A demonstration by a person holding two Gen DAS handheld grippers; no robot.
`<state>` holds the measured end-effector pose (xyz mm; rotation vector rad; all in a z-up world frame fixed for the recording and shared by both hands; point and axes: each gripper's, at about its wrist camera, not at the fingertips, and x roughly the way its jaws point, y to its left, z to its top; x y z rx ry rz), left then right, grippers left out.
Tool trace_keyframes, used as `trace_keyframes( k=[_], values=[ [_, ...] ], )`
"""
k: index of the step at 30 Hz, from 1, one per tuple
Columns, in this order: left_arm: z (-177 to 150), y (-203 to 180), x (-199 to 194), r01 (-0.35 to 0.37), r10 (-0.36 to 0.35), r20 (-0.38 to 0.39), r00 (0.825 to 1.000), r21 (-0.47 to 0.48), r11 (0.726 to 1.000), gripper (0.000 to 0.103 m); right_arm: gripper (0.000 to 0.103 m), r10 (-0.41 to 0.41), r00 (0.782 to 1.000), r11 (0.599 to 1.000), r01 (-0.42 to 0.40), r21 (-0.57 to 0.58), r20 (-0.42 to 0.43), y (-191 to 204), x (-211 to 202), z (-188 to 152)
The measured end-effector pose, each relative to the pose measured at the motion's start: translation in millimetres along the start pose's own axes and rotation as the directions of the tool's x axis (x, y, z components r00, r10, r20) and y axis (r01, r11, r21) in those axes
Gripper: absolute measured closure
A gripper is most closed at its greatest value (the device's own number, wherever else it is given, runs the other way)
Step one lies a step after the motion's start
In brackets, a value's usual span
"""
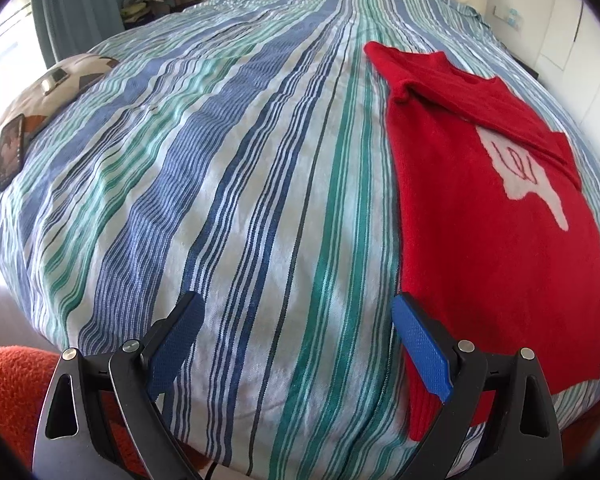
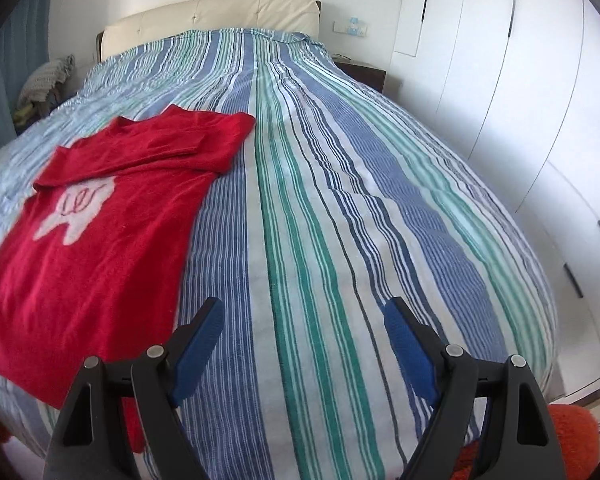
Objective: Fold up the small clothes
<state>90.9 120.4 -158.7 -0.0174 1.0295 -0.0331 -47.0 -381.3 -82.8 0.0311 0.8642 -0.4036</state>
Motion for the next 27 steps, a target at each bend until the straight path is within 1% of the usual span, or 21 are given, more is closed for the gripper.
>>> trace_keyframes(
  k=[3,9,17,19,20,21,22,23,24,26,27],
  values=[
    [-0.5,-4.2,1.1,-0.01,0.01,0.001,1.0,0.014,1.0,0.007,0.022,-0.014,1.0,1.0,0.014,-0.02,-0.014,-1.2,2.4,0.0],
    [-4.1,-9.7,3.2,-0.03,0.03,-0.002,1.0,0.039,0.999,0.007,0.022,-0.03,0.998,1.0,0.03,-0.004,-0.058,-9.3,13.2,-2.3],
    [-3.0,-8.0,5.8,-0.022,0.022,-0.017,1.0,0.026,0.999,0.007,0.022,-0.038,0.995,0.999,0.038,-0.003,-0.088,-8.9,20.8,-5.4],
    [-3.1,-6.6,4.0,0.01,-0.01,-0.03,1.0,0.015,1.0,0.007,0.022,-0.024,0.996,1.0,0.024,0.002,-0.092,-9.3,19.7,-4.7],
    [-3.4,-5.3,1.2,0.051,-0.051,-0.036,0.998,0.002,0.999,0.007,0.022,-0.002,0.996,1.0,0.003,0.016,-0.094,-10.1,18.1,-3.0],
    [-4.0,-4.8,-1.8,0.095,-0.096,-0.038,0.995,-0.01,0.995,0.007,0.022,0.066,0.994,0.997,-0.062,0.054,-0.091,-13.7,12.6,-0.7],
    [-5.5,-4.5,-5.2,0.15,-0.15,-0.041,0.988,-0.018,0.989,0.007,0.022,0.14,0.987,0.987,-0.133,0.09,-0.082,-15.8,6.9,0.7],
    [-7.9,-6.0,-7.2,0.201,-0.202,-0.05,0.978,-0.017,0.979,0.007,0.022,0.222,0.973,0.969,-0.212,0.128,-0.069,-17.7,1.6,1.5],
    [-9.9,-9.2,-7.4,0.221,-0.221,-0.059,0.974,-0.009,0.975,0.007,0.022,0.336,0.94,0.93,-0.321,0.176,-0.061,-18.6,-3.2,0.8],
    [-13.4,-19.4,-5.3,0.228,-0.226,-0.075,0.971,0.031,0.973,0.007,0.022,0.467,0.881,0.867,-0.442,0.228,-0.068,-14.4,-4.6,-4.1],
    [-14.4,-25.0,-4.2,0.222,-0.218,-0.079,0.973,0.053,0.974,0.007,0.022,0.51,0.856,0.844,-0.479,0.24,-0.084,-8.6,-3.3,-8.9]
  ],
)
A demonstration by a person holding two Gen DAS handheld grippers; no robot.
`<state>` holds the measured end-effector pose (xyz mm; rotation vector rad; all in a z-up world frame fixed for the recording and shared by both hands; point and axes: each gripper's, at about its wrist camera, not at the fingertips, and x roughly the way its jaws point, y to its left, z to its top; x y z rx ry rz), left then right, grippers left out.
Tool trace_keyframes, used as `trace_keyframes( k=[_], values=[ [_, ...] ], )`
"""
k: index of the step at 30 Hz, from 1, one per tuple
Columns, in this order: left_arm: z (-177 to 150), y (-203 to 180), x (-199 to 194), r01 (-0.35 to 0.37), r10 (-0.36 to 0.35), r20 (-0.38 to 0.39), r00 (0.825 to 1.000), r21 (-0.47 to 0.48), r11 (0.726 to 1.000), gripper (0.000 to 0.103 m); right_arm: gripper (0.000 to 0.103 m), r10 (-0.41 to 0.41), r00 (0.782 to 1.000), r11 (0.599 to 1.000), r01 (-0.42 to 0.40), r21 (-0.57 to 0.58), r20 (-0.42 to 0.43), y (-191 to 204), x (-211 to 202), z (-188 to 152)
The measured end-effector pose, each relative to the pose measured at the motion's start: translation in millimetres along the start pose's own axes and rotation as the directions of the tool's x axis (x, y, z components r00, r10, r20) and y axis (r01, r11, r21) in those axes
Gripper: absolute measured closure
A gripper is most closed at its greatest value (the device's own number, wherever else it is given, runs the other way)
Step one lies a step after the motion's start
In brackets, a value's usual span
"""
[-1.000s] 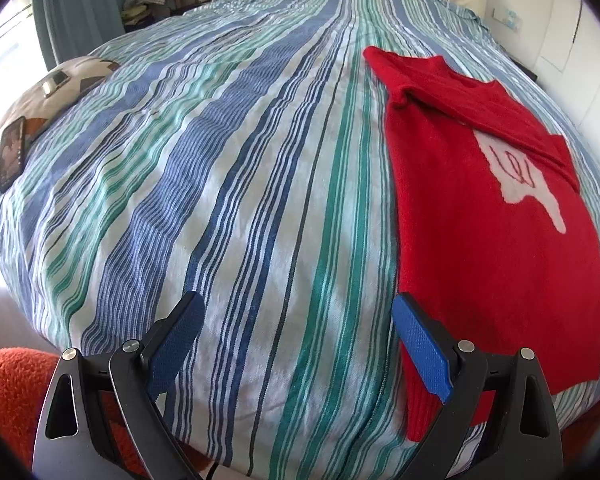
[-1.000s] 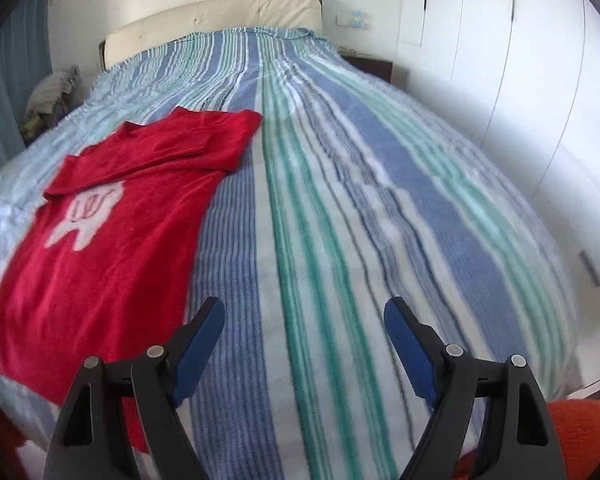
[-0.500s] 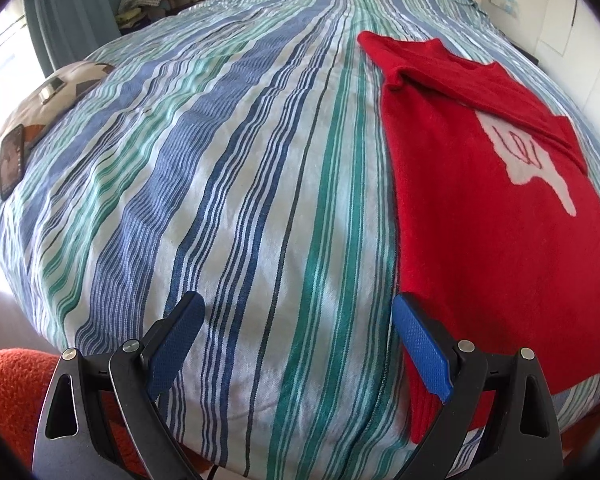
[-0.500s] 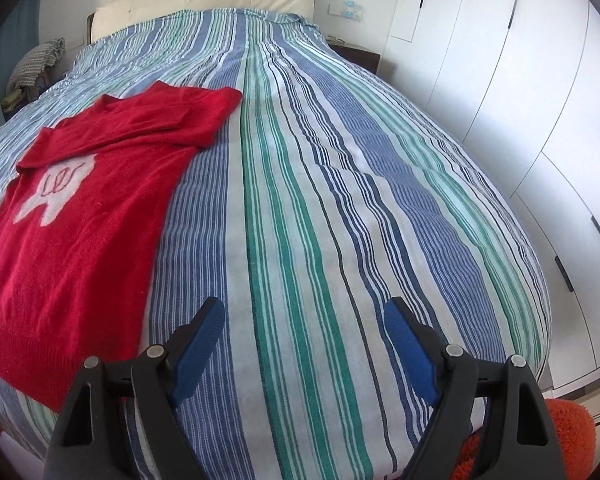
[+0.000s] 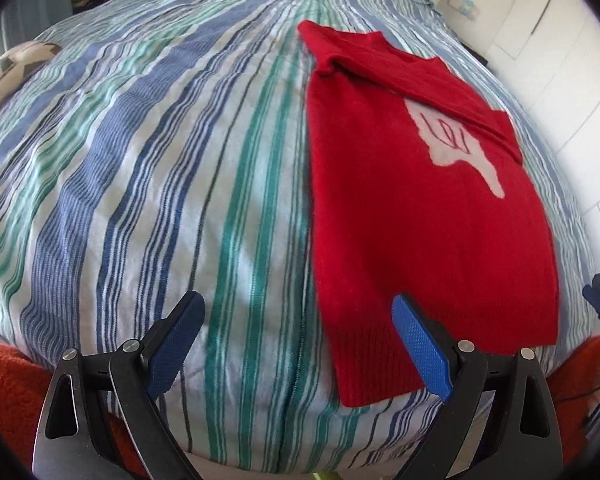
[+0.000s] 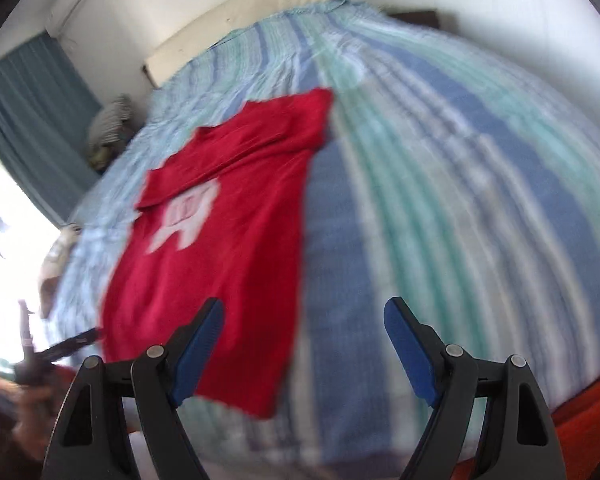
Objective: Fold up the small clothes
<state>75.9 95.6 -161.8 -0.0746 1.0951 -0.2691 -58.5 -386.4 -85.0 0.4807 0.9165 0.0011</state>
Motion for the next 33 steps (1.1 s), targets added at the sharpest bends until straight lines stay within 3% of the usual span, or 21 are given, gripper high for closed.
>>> trace_keyframes(
  k=[3,6,12,33],
  values=[
    [0.4,-10.9,4.0,-0.035,0.035,0.003,0.999,0.041,0.999,0.007,0.022,-0.027,0.999,0.998,0.026,-0.05,-0.027,10.2,10.0,-7.6],
    [2.1,-10.4,-1.2,-0.044,0.044,0.026,0.999,0.031,0.999,0.007,0.022,-0.076,0.997,0.995,0.076,-0.065,0.002,8.5,8.6,-5.3],
    [6.0,4.2,-3.9,-0.042,0.043,0.041,0.998,-0.026,0.999,0.007,0.022,-0.132,0.991,0.991,0.132,0.023,0.006,-16.1,7.0,-4.7],
    [5.4,7.2,2.6,-0.057,0.059,0.036,0.998,-0.052,0.997,0.007,0.022,-0.152,0.988,0.988,0.152,0.006,0.025,-16.6,6.9,-2.7]
  ],
)
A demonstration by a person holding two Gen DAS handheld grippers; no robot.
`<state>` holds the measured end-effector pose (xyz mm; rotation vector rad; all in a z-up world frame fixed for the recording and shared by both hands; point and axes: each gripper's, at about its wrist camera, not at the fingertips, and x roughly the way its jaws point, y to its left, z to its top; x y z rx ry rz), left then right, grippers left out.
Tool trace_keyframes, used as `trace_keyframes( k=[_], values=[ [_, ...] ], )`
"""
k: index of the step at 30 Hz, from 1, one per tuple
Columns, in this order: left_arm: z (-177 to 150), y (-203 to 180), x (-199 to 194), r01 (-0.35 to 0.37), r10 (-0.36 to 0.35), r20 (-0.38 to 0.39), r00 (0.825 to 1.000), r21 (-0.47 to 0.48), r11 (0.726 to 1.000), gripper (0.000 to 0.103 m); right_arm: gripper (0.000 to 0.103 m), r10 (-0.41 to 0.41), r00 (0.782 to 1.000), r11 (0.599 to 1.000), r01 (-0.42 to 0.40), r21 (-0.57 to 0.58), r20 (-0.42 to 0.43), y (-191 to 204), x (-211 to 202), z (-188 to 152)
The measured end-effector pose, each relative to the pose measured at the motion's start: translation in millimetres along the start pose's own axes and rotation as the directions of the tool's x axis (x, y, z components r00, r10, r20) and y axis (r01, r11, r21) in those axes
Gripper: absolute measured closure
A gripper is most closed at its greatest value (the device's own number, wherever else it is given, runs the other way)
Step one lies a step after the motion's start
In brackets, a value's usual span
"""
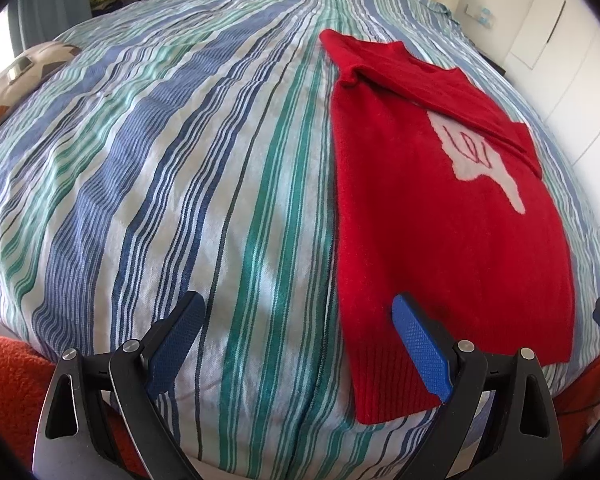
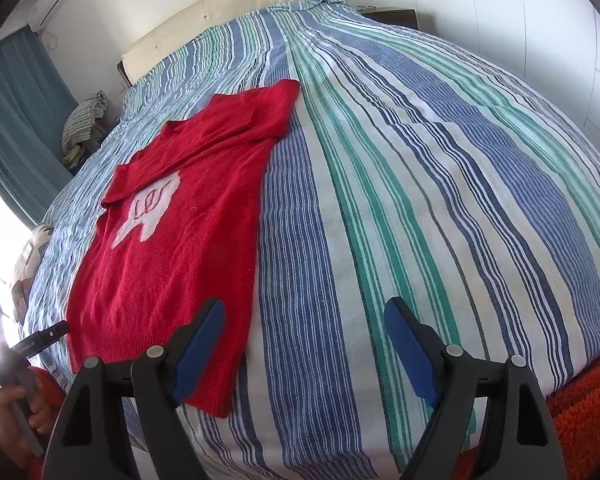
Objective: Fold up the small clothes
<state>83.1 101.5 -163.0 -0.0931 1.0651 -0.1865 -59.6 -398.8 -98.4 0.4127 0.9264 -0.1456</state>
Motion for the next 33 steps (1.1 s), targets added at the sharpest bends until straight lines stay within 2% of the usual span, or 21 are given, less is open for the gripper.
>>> trace_keyframes(
  k=[33],
  values=[
    [-0.9,4.0,-6.7,0.004,-0.004,-0.002,1.0,-0.01,1.0,0.007,0.022,-0.005,1.0,1.0,0.005,-0.006,0.008,1.2,-4.1,2.4]
  ],
)
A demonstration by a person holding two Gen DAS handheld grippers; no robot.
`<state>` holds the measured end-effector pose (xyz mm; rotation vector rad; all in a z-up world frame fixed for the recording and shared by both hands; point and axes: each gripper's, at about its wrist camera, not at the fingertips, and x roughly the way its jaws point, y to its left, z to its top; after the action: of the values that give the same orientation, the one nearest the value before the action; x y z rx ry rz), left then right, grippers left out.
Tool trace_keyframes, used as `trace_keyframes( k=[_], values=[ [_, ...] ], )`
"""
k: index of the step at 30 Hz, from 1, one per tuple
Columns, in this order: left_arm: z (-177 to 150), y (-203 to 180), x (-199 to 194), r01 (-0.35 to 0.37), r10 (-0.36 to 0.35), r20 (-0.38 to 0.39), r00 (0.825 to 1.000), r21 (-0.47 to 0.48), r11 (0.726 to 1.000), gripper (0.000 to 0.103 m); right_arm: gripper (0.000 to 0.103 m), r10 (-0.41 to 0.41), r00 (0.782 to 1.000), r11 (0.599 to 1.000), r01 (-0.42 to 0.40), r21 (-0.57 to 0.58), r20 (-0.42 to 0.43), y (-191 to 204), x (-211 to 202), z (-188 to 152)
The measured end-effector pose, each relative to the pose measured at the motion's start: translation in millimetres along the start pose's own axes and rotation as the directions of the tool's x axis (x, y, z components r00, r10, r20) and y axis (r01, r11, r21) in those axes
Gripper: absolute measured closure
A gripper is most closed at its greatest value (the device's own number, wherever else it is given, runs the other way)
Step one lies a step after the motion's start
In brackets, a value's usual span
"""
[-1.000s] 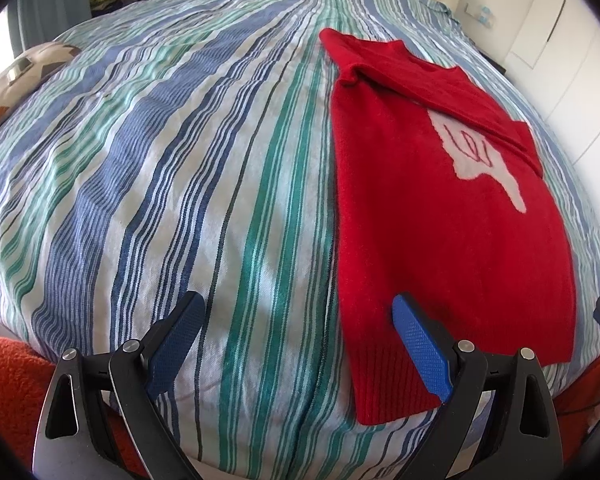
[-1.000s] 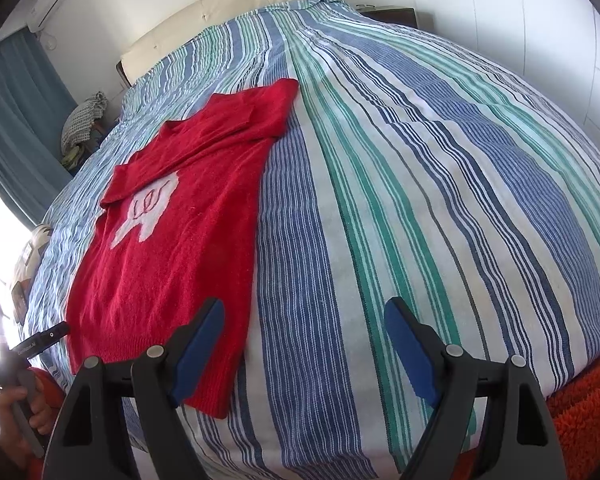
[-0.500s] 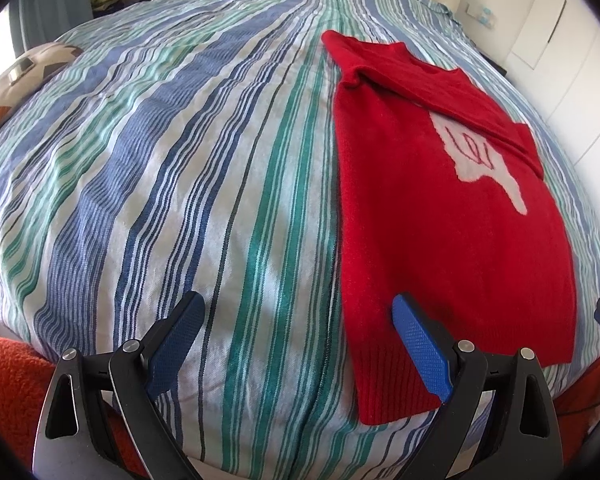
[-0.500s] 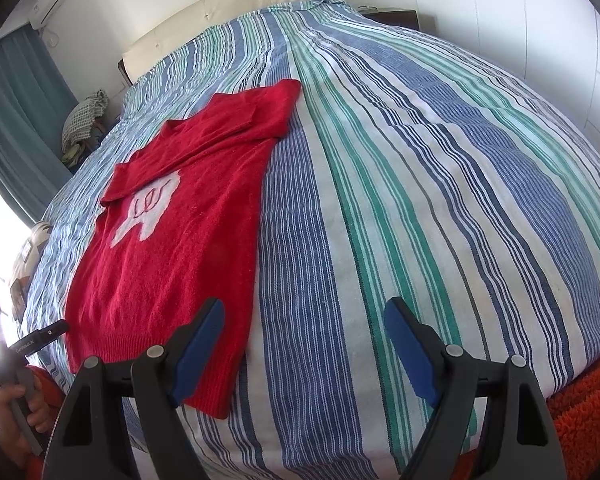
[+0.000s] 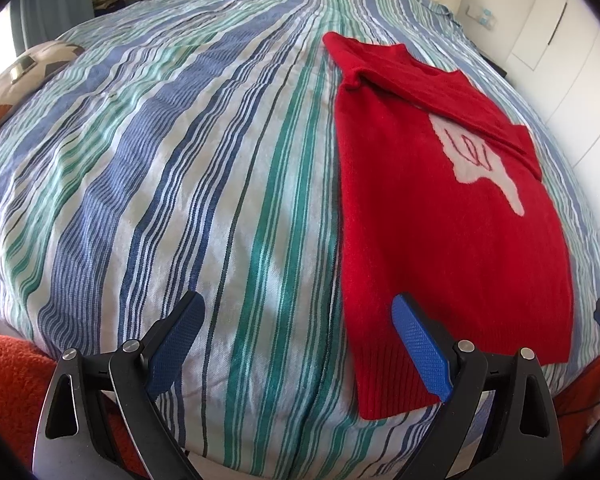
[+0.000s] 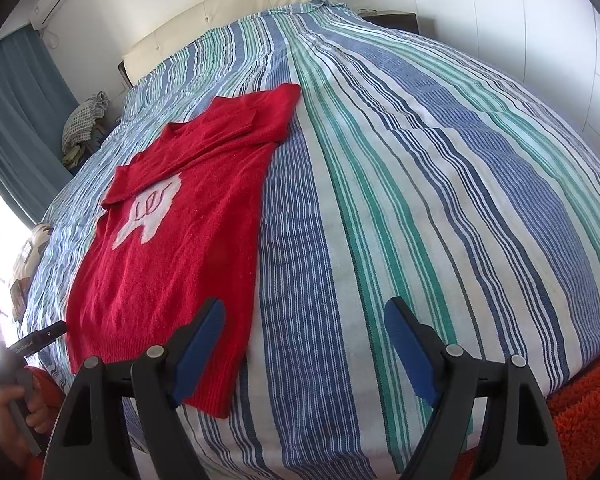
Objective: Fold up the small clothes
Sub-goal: 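Grasp the sweater hem with the left gripper while the right gripper grasps it too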
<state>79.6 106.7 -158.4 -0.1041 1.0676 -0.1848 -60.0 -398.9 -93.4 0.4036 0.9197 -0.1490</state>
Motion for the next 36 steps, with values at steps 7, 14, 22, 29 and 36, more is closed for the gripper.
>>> trace_keyframes(
  k=[7,14,22,29,36],
  values=[
    [-11.7,5.4,-11.9,0.116,-0.118,-0.039,0.992,-0.028,0.993,0.011,0.022,0.158,0.983,0.987,-0.158,0.006,-0.096,9.2,-7.4,-3.3],
    [-15.2,-21.7,4.7,0.152,-0.145,-0.108,0.983,0.062,0.986,0.036,0.022,0.246,0.943,0.963,-0.264,-0.051,-0.222,39.5,21.7,-17.0],
    [-19.3,-29.6,12.9,0.083,-0.07,-0.168,0.983,0.069,0.994,0.101,0.099,0.214,0.92,0.974,-0.227,0.001,-0.327,37.0,46.4,-25.5],
    [55.3,-20.0,-0.7,0.306,-0.321,-0.099,0.942,-0.143,0.941,0.102,0.099,0.303,0.944,0.952,-0.295,0.078,-0.128,35.2,29.7,45.2],
    [202.8,-47.1,37.7,0.342,-0.341,0.029,0.94,-0.148,0.928,0.102,0.099,0.313,0.95,0.946,-0.31,0.09,-0.014,55.2,91.7,169.8]
  ],
)
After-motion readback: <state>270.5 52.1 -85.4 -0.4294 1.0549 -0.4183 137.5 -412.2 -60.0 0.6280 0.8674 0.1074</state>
